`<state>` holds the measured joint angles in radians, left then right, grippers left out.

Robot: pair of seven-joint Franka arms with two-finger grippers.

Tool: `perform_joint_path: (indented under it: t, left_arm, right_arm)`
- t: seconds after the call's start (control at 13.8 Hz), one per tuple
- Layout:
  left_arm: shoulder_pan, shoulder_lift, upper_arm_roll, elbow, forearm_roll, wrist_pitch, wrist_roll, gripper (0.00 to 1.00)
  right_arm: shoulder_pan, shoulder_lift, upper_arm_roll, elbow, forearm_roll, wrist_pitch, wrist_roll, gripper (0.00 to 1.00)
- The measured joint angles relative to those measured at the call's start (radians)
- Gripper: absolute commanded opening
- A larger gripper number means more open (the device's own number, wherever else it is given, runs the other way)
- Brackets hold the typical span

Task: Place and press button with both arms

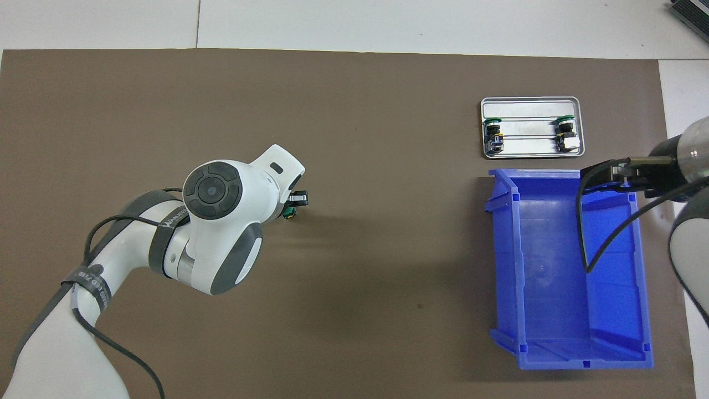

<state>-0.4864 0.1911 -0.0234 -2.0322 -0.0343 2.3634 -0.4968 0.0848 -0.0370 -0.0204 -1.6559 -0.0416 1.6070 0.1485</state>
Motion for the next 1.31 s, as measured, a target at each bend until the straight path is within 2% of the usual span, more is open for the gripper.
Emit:
perform_joint_path:
  t: [0.36,0.73,0.95,1.31]
  left_arm:
    - [-0.001,0.001,0.005,0.025,0.003,-0.046,0.0,0.0]
    - [0.014,0.003,0.023,0.189,0.013,-0.25,0.0,0.0]
    - [0.095,0.003,0.029,0.274,0.017,-0.342,0.081,0.0]
    - [0.286,0.001,0.034,0.363,0.017,-0.495,0.361,0.0]
  right_arm:
    - [0.024,-0.001,0.0,0.004,0.001,0.002,0.006,1.0]
    - [0.082,-0.002,0.002,0.005,0.002,0.008,0.072,1.0]
    - [0.137,-0.001,0.007,0.003,0.016,0.042,0.146,1.0]
    - [0.29,0.014,0.012,-0.014,0.021,0.129,0.314,0.99]
